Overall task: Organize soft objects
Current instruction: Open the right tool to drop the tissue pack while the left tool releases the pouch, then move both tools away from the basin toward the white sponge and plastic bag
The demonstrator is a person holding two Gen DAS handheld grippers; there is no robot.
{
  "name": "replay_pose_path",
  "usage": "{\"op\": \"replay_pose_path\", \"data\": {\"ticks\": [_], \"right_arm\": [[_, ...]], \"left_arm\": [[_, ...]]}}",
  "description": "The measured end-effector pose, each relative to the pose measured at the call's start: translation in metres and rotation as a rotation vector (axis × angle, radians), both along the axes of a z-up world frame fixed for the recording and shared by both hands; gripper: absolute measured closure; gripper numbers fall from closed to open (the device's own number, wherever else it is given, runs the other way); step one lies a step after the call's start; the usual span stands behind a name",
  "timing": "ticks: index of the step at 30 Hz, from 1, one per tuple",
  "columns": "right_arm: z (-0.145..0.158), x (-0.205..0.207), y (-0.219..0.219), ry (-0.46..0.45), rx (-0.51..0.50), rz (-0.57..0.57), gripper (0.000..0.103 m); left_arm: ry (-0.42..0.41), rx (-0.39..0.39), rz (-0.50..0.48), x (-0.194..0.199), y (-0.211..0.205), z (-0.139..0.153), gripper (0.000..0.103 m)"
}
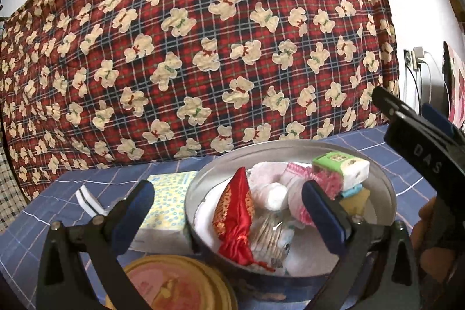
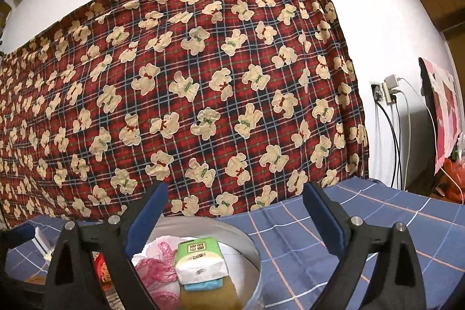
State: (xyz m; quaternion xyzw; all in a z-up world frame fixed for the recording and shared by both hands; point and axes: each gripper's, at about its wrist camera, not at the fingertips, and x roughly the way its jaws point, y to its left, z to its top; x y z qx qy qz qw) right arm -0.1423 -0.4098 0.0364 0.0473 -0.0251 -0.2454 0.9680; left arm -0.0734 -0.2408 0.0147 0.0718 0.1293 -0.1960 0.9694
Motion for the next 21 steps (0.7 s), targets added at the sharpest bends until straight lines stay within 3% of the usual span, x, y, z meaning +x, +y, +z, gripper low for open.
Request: {"op": "replay_pose_path", "data": {"ticks": [7, 21], "right_arm": [[-0.002, -0.004, 0.006, 0.001, 0.014, 0.004, 0.007], [-0.003, -0.012, 0.02, 0.009, 0.016, -0.039, 0.007]], "left_arm": [[-0.062, 0.039, 0.014, -0.014, 0.014, -0.003, 0.0], [-0.037, 0.017, 0.046, -0.01, 0.068, -0.007, 0.0]]}}
